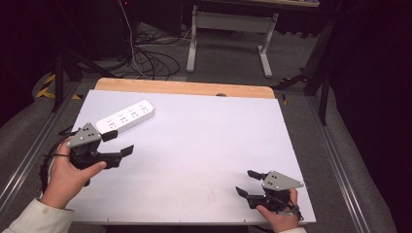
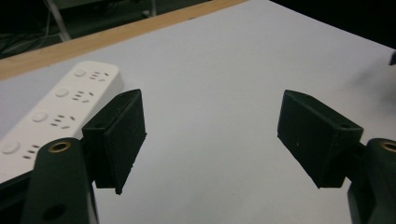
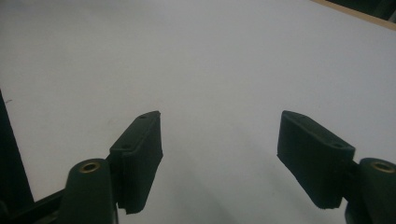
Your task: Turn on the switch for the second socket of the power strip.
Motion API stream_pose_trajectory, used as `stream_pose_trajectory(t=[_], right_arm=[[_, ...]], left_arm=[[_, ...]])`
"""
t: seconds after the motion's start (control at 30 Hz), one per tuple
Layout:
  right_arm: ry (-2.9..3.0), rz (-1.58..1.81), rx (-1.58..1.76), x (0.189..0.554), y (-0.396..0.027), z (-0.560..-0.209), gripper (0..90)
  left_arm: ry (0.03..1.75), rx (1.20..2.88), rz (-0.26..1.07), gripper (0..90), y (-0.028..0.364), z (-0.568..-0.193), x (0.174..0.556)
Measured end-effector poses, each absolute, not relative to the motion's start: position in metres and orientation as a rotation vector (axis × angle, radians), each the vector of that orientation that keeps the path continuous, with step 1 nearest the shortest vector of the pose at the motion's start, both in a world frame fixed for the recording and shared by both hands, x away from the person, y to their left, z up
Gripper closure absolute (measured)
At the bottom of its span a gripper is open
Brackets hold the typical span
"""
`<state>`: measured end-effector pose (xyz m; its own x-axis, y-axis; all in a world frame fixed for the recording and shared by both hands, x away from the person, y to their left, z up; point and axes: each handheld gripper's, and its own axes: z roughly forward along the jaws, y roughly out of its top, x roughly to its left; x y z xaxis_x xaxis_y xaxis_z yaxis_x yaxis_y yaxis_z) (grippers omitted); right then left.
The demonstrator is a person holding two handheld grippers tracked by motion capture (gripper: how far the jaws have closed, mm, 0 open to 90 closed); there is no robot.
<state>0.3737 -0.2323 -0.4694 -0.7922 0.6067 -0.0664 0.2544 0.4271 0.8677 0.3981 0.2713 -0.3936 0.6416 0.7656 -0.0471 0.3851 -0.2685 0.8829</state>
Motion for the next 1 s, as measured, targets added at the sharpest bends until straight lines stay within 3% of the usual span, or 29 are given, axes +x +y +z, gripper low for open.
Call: stream_pose_trajectory(t=[0.47,1.0], right_arm=[[2.315,1.319,0.735,0.373,-0.232,-0.469,31.3],[2.314,1.325,0.745,0.373,-0.233,-0.469,31.3]], left_arm=[[0.829,1.831,0.403,26.3,0.263,-0.438,0.367],[0.766,1.841,0.439,23.2,0.265,-0.471,0.352]])
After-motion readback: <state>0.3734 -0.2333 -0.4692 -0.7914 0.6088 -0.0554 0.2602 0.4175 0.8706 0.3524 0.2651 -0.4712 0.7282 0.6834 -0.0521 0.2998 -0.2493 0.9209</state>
